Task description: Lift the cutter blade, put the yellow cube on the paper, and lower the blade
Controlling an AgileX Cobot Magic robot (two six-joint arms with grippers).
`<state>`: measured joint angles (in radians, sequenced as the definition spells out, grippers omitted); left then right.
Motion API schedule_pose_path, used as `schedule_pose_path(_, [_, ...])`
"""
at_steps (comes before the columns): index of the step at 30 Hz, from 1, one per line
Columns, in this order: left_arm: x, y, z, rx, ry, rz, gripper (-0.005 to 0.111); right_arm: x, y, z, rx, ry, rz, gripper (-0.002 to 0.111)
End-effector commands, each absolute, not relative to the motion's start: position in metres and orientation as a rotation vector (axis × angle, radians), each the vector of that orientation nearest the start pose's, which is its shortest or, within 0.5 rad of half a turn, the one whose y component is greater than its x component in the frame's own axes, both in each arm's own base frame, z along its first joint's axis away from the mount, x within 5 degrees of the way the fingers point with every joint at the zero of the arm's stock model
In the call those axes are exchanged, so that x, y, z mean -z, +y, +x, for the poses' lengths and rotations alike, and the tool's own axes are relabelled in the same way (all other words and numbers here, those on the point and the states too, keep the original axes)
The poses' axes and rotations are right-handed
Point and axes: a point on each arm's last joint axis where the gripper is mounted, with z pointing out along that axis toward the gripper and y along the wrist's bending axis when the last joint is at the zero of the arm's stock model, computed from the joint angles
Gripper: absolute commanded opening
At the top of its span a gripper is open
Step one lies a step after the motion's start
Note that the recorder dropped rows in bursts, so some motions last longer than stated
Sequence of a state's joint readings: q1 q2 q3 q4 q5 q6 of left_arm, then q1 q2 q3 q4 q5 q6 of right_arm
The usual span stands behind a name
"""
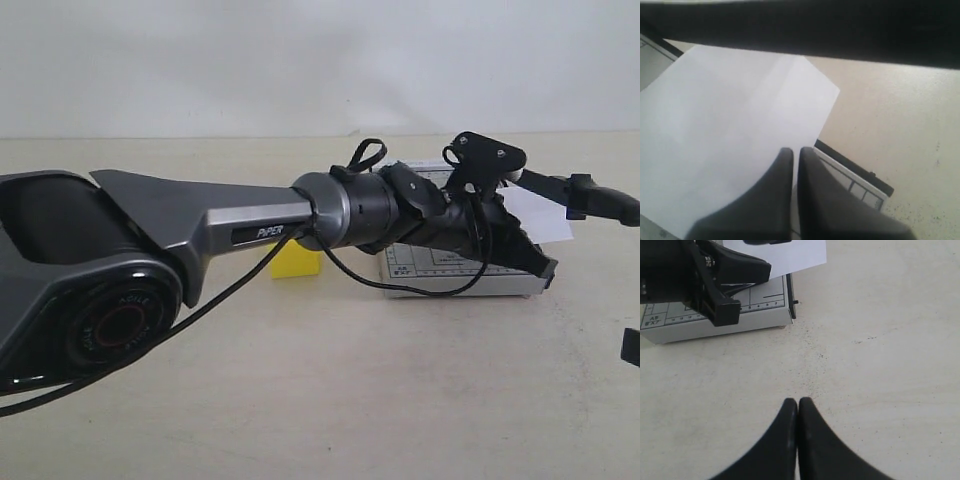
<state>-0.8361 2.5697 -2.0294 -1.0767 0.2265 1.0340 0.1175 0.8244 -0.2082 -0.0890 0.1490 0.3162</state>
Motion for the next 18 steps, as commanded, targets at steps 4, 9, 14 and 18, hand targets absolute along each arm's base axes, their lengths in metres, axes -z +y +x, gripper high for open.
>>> schedule_pose_path(4, [-0.166, -0.432, 0.368, 0.737, 1.884, 0.91, 0.004, -0.193, 0.014, 0.135, -0.172, 2.238, 0.134, 0.0])
schedule_pose_path(9, [-0.203, -0.422, 0.371, 0.725, 1.85, 0.741, 0.004, -0.193, 0.014, 0.135, -0.172, 2.238, 0.134, 0.0])
schedule_pose_path(14, [-0.216, -0.381, 0.359, 0.518, 1.856, 0.335, 0.004, -0.193, 0.014, 0.135, -0.17, 2.246, 0.135, 0.0])
schedule_pose_path(18, [-0.213, -0.325, 0.311, 0.098, 1.845, 0.191, 0.004, -0.193, 0.014, 0.135, -0.17, 2.246, 0.135, 0.0])
